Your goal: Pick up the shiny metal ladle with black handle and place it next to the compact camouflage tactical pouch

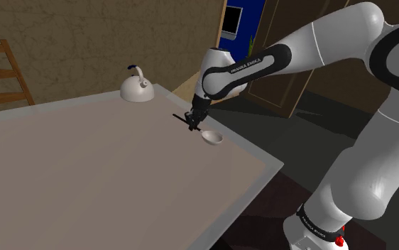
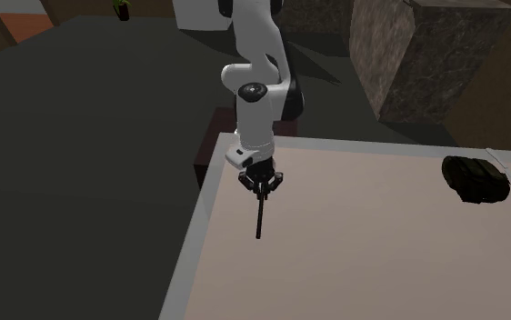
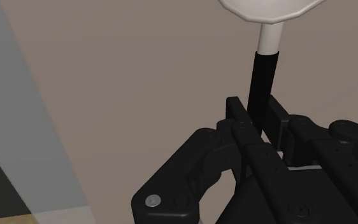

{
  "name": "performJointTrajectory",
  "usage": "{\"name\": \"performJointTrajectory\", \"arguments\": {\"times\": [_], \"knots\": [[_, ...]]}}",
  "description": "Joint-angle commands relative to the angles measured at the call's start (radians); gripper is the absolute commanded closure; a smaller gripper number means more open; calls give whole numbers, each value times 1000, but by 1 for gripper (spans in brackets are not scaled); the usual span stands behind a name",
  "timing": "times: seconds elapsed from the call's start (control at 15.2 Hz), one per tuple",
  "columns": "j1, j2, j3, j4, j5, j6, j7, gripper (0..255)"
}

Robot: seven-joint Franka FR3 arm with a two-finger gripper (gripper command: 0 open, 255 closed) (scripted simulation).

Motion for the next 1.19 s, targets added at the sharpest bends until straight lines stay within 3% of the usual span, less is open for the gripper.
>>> {"name": "performJointTrajectory", "arguments": {"times": [0.0,1.12], "knots": [[-1,-13,-1,13,-1,-27,0,255],[-4,-102,-4,149,-12,-250,19,255]]}}
